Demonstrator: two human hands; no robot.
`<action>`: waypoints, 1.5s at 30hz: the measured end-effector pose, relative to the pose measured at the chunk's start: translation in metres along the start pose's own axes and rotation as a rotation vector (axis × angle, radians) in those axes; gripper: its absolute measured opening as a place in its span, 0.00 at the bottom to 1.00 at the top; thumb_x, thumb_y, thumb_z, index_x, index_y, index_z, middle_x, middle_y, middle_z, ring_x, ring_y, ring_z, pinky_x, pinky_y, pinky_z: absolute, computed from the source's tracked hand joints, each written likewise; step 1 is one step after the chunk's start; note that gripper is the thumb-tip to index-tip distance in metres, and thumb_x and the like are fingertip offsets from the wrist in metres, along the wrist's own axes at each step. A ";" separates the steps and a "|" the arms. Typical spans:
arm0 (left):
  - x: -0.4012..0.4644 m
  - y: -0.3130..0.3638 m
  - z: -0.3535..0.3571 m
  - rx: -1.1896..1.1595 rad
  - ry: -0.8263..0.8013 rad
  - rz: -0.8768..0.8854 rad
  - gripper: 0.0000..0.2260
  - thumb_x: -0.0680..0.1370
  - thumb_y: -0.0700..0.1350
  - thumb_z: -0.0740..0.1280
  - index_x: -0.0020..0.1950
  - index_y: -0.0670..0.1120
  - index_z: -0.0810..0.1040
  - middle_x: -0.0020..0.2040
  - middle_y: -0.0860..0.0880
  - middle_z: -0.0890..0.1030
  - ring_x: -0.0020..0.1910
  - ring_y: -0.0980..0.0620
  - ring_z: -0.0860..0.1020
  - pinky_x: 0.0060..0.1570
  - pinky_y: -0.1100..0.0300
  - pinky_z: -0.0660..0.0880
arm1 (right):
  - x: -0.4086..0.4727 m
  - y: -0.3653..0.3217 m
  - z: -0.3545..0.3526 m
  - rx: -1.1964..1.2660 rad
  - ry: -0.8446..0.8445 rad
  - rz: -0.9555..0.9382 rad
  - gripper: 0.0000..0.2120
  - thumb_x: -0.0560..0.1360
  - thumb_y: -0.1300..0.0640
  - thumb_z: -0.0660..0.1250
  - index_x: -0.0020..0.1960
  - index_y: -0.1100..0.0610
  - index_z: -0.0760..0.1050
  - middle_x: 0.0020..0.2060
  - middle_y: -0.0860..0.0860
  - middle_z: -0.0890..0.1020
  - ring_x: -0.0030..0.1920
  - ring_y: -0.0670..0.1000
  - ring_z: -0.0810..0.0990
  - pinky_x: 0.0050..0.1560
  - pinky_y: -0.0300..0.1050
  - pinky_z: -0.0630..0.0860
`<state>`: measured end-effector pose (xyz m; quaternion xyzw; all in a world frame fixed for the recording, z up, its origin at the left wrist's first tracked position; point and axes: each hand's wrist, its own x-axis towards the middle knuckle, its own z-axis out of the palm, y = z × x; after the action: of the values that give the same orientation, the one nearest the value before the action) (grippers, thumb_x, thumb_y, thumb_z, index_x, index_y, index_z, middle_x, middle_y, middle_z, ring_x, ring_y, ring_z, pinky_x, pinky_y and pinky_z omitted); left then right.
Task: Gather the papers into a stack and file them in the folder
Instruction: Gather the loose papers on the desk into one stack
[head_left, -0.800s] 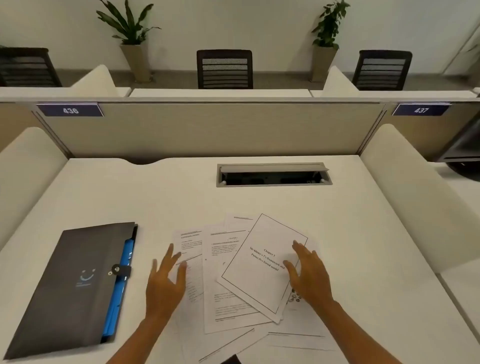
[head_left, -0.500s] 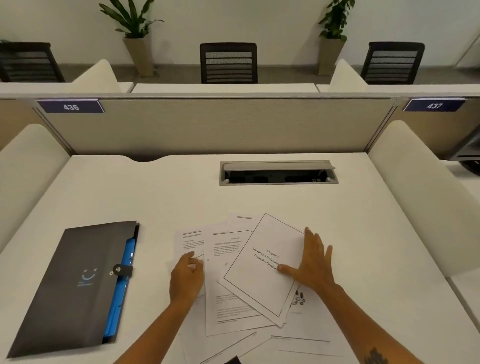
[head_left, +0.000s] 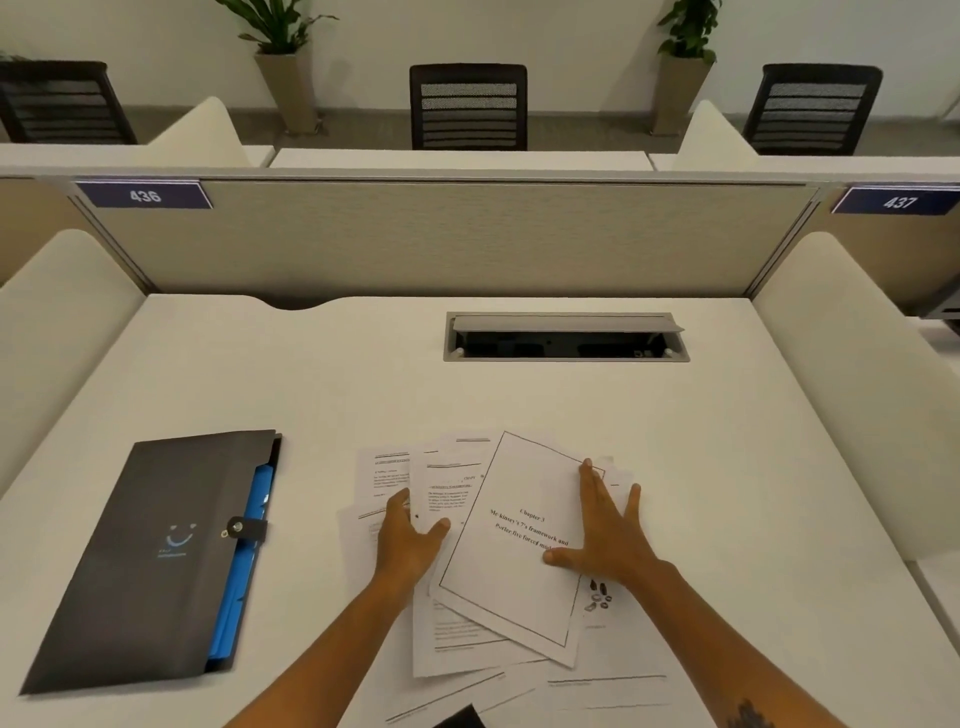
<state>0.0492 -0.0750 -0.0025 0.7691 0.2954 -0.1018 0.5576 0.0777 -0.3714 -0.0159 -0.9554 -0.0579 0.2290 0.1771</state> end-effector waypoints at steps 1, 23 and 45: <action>-0.001 0.000 0.001 0.012 -0.013 0.002 0.33 0.76 0.41 0.76 0.78 0.46 0.67 0.70 0.46 0.79 0.66 0.45 0.78 0.69 0.48 0.76 | 0.000 -0.002 0.001 -0.012 -0.013 -0.018 0.73 0.65 0.21 0.67 0.82 0.59 0.24 0.85 0.52 0.35 0.85 0.49 0.36 0.78 0.72 0.27; -0.021 -0.011 -0.017 0.067 -0.065 0.159 0.31 0.79 0.42 0.74 0.80 0.44 0.67 0.75 0.48 0.74 0.74 0.47 0.72 0.74 0.54 0.68 | -0.009 -0.028 0.019 0.293 0.276 -0.209 0.40 0.81 0.45 0.69 0.85 0.46 0.50 0.80 0.43 0.69 0.75 0.31 0.61 0.84 0.53 0.38; -0.037 -0.057 -0.101 -0.348 -0.001 0.072 0.22 0.78 0.44 0.74 0.70 0.53 0.74 0.63 0.46 0.84 0.60 0.43 0.84 0.59 0.36 0.82 | -0.049 0.041 0.004 0.065 0.315 0.030 0.61 0.64 0.34 0.80 0.86 0.45 0.49 0.62 0.54 0.81 0.60 0.57 0.79 0.63 0.51 0.75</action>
<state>-0.0300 0.0166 0.0063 0.6710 0.2808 -0.0294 0.6856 0.0332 -0.4179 -0.0133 -0.9741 -0.0079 0.0805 0.2113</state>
